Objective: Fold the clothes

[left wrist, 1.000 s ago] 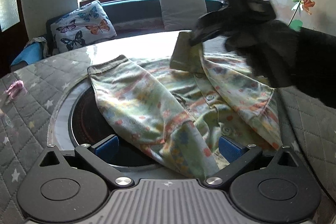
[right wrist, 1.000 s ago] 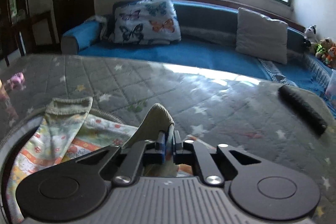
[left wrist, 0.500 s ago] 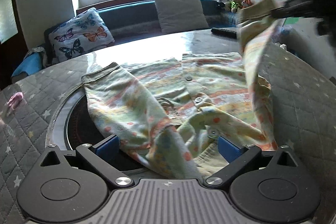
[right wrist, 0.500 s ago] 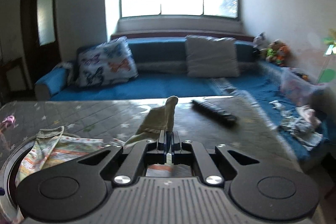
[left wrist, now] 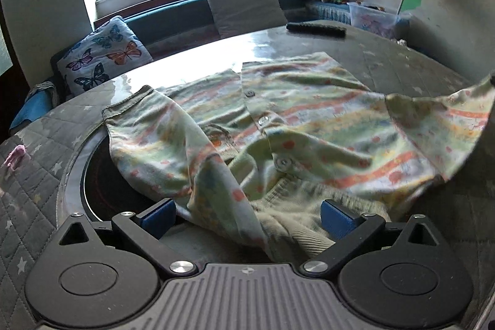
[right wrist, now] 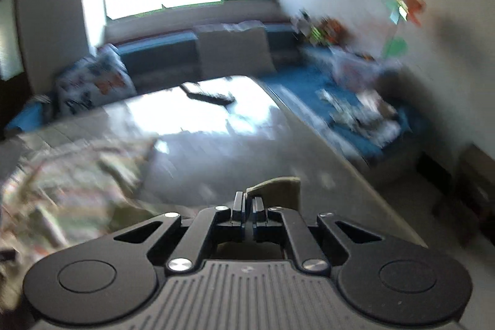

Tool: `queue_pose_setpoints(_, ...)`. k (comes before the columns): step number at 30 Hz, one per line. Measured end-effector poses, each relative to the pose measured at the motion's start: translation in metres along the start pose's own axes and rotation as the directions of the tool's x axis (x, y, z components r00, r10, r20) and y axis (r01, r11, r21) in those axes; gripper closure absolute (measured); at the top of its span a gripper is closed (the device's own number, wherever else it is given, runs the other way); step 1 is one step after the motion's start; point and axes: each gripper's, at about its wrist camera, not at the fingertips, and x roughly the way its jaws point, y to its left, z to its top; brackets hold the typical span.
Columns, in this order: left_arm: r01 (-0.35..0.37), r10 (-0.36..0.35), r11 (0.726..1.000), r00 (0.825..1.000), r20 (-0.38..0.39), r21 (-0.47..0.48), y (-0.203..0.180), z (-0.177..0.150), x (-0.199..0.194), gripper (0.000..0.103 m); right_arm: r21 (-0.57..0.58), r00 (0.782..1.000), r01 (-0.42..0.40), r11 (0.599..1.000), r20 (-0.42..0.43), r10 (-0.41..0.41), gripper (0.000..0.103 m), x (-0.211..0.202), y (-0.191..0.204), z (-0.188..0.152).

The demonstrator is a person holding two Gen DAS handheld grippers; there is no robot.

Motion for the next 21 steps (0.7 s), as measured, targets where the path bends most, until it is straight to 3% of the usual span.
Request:
queue_pose_setpoints(3,-0.007,0.007,1.000,1.000,0.004,0.012,0.000,0.000,-0.004,0.002,0.042,0.996,0.081,0.996,-0.050,-0.078,0.086,0.002,-0.021,-0.021)
queue_pose_setpoints(9,-0.026,0.026,1.000,0.999,0.037,0.006,0.004,0.009,-0.012,0.002,0.064,0.995,0.102,0.993,0.015,-0.103,0.082,-0.011,-0.027,-0.023)
queue_pose_setpoints(12,-0.044,0.044,0.999,0.998,0.048,-0.005,0.007,0.017,-0.011,0.002,0.058,1.000,0.024,0.998,0.003,-0.024,0.082,0.002,-0.016,-0.018)
queue_pose_setpoints(14,-0.057,0.058,0.998,0.997,0.053,-0.020,0.012,0.023,-0.011,0.002,0.050,0.999,-0.036,0.998,-0.025,0.037,0.075,0.020,-0.003,-0.015)
queue_pose_setpoints(19,-0.111,0.113,0.993,0.992,0.060,-0.040,0.030,0.037,-0.008,0.002,0.032,0.996,-0.031,0.999,-0.083,0.034,0.073,0.056,0.008,-0.017)
queue_pose_setpoints(21,-0.133,0.135,0.990,0.989,0.058,-0.047,0.038,0.044,-0.001,0.002,0.022,0.997,-0.022,1.000,-0.071,0.024,0.073,0.061,0.007,-0.017)
